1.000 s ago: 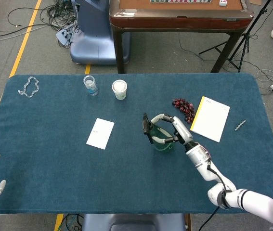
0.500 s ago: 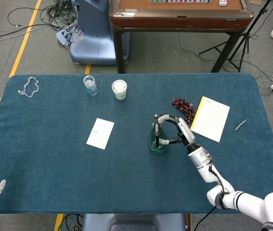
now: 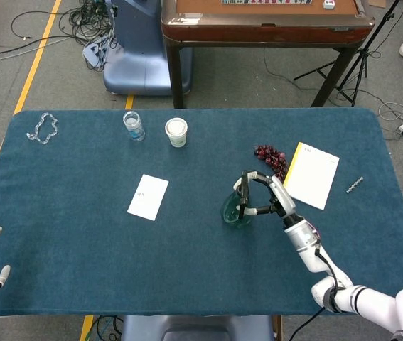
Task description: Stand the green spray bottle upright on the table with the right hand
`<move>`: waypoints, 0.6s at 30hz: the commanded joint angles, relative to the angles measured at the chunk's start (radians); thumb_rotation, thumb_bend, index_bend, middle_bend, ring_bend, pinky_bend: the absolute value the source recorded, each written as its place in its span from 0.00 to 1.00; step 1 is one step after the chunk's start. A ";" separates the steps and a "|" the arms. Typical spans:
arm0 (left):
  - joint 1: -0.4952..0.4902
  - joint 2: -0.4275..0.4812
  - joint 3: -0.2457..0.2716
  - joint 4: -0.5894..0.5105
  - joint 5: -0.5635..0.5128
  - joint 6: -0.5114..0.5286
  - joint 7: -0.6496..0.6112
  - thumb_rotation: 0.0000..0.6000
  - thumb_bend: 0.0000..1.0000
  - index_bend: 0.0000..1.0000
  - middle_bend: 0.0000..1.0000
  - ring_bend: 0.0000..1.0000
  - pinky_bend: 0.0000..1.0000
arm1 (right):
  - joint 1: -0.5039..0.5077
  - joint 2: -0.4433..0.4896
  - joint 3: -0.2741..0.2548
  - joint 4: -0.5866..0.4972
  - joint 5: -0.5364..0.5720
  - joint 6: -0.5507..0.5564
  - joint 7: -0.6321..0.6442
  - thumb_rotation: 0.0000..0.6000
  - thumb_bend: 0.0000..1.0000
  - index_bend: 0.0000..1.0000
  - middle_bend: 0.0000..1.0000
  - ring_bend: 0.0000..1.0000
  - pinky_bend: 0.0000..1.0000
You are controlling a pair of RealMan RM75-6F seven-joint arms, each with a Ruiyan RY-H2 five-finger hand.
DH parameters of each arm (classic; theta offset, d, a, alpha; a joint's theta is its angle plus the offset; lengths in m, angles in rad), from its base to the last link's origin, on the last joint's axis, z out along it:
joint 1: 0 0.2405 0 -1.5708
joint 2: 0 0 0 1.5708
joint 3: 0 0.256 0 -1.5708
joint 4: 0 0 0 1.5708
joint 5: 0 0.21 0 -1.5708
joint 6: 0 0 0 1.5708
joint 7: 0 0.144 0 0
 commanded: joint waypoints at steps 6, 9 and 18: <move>0.000 0.001 0.000 -0.001 0.002 0.002 0.000 1.00 0.36 0.11 0.00 0.00 0.00 | -0.001 0.024 -0.022 -0.010 -0.020 -0.005 -0.019 1.00 0.01 0.31 0.25 0.17 0.15; -0.001 0.001 -0.001 -0.001 0.002 0.002 0.000 1.00 0.36 0.11 0.00 0.00 0.00 | -0.001 0.038 -0.026 -0.020 -0.025 -0.006 -0.036 1.00 0.00 0.20 0.19 0.13 0.12; -0.002 0.001 -0.001 -0.002 0.003 0.002 0.000 1.00 0.36 0.11 0.00 0.00 0.00 | -0.006 0.082 -0.032 -0.066 -0.018 -0.020 -0.080 1.00 0.00 0.06 0.10 0.07 0.06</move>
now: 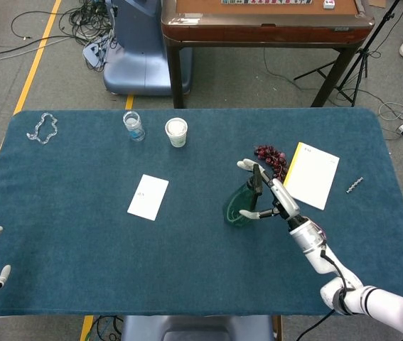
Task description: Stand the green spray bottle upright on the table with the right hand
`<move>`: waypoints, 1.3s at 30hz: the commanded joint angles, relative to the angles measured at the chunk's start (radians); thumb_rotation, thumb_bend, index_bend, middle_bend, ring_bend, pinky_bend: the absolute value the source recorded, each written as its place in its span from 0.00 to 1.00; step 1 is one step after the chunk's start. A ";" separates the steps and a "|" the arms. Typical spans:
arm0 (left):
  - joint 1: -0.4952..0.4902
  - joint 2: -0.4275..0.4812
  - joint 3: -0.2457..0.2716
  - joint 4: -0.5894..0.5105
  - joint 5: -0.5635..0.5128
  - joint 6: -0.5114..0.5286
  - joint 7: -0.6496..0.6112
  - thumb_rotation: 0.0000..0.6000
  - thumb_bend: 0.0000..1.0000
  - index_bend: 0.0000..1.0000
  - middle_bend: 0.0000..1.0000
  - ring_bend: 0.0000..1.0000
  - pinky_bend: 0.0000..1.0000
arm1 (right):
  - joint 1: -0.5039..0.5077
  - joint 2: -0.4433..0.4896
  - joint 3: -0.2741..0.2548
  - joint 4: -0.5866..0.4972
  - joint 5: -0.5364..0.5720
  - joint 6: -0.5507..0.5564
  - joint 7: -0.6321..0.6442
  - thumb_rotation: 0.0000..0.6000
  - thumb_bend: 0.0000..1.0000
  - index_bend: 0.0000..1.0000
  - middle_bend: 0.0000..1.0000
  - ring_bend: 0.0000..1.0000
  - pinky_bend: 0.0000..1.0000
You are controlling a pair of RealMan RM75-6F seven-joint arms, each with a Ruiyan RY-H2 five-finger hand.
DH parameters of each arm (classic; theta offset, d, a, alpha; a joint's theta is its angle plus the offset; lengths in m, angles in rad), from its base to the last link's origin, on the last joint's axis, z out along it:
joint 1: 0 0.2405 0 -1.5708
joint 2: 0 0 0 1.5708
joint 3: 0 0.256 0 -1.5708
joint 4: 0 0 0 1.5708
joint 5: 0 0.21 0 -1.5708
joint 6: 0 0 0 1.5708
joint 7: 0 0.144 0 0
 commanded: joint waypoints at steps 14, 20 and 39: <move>-0.014 0.002 -0.007 0.000 -0.006 -0.016 0.001 1.00 0.36 0.11 0.00 0.00 0.00 | -0.077 0.167 -0.012 -0.181 0.079 0.008 -0.487 1.00 0.02 0.05 0.13 0.06 0.06; -0.028 -0.005 -0.013 0.002 -0.001 -0.027 0.004 1.00 0.36 0.11 0.00 0.00 0.00 | -0.170 0.246 -0.028 -0.325 0.147 0.081 -0.767 1.00 0.14 0.09 0.21 0.10 0.06; -0.063 -0.007 -0.026 -0.019 0.012 -0.041 0.027 1.00 0.36 0.11 0.00 0.00 0.00 | -0.482 0.472 -0.156 -0.665 0.111 0.372 -1.096 1.00 0.12 0.10 0.22 0.10 0.07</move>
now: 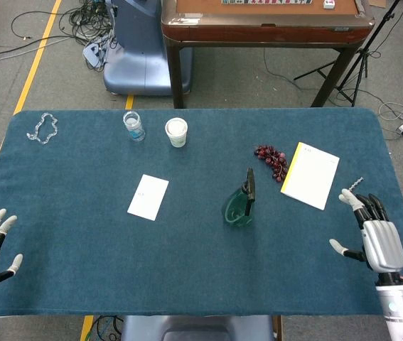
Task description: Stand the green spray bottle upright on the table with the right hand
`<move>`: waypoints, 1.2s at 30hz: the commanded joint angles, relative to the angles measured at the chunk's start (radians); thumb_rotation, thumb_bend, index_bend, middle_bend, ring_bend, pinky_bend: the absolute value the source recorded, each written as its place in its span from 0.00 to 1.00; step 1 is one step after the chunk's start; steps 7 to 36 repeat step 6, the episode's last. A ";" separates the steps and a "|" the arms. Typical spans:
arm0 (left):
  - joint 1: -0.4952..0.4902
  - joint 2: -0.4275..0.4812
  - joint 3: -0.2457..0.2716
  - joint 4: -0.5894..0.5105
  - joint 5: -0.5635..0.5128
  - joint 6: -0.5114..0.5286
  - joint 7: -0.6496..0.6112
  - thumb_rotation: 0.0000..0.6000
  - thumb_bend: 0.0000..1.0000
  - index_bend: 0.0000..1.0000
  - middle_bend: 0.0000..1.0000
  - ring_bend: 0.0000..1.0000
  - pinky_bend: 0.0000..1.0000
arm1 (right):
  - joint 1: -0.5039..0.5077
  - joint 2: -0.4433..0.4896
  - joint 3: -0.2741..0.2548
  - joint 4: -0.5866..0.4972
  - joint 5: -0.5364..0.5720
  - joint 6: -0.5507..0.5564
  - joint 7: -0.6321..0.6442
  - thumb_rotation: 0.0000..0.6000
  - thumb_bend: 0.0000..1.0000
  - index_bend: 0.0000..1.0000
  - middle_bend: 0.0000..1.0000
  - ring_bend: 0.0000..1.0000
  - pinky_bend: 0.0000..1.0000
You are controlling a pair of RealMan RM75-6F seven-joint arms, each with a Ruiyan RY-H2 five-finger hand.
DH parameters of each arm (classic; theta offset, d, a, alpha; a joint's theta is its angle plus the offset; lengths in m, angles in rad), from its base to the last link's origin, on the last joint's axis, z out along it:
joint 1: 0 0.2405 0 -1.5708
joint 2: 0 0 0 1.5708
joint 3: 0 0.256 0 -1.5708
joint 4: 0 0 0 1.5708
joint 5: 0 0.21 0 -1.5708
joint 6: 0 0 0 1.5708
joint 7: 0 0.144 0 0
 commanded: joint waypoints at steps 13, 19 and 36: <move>-0.003 -0.002 0.002 -0.004 0.000 0.000 0.006 1.00 0.36 0.11 0.00 0.00 0.00 | -0.087 0.011 -0.034 -0.032 -0.058 0.069 -0.010 1.00 0.11 0.11 0.22 0.10 0.07; -0.003 -0.002 0.002 -0.004 0.000 0.000 0.006 1.00 0.36 0.11 0.00 0.00 0.00 | -0.087 0.011 -0.034 -0.032 -0.058 0.069 -0.010 1.00 0.11 0.11 0.22 0.10 0.07; -0.003 -0.002 0.002 -0.004 0.000 0.000 0.006 1.00 0.36 0.11 0.00 0.00 0.00 | -0.087 0.011 -0.034 -0.032 -0.058 0.069 -0.010 1.00 0.11 0.11 0.22 0.10 0.07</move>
